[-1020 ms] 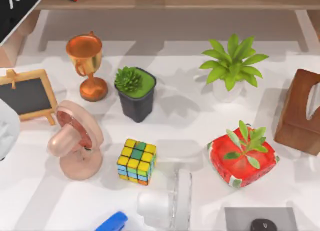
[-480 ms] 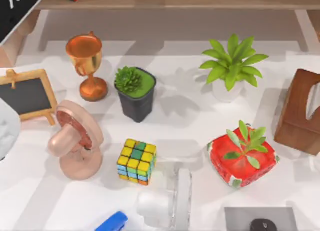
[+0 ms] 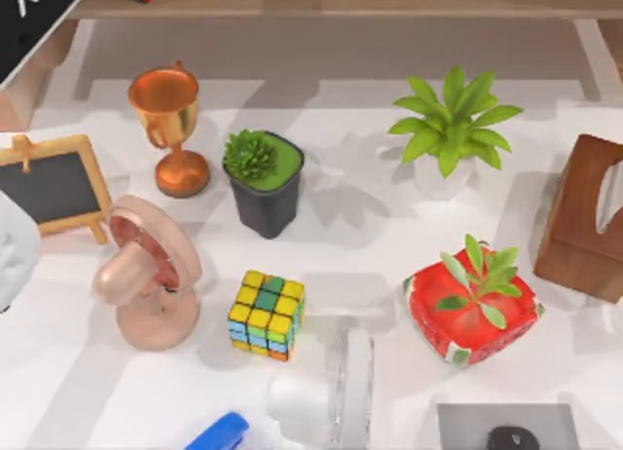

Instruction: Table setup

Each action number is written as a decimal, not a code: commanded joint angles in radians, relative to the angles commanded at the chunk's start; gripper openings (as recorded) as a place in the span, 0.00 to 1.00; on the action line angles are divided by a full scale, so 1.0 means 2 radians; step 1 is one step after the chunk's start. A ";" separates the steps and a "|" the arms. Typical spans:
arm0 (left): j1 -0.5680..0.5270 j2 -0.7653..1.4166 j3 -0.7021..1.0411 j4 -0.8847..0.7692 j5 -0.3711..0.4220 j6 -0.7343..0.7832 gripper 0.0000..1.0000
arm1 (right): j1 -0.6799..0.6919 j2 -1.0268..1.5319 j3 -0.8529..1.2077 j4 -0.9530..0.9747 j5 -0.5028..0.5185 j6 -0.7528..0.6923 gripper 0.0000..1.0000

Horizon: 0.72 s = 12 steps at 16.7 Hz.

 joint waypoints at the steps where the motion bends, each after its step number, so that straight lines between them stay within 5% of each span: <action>1: 0.000 0.000 0.000 0.000 0.000 0.000 0.00 | 0.000 0.000 0.000 0.000 0.000 0.000 1.00; 12: -0.026 -0.082 -0.098 0.017 -0.025 0.002 0.00 | 0.000 0.000 0.000 0.000 0.000 0.000 1.00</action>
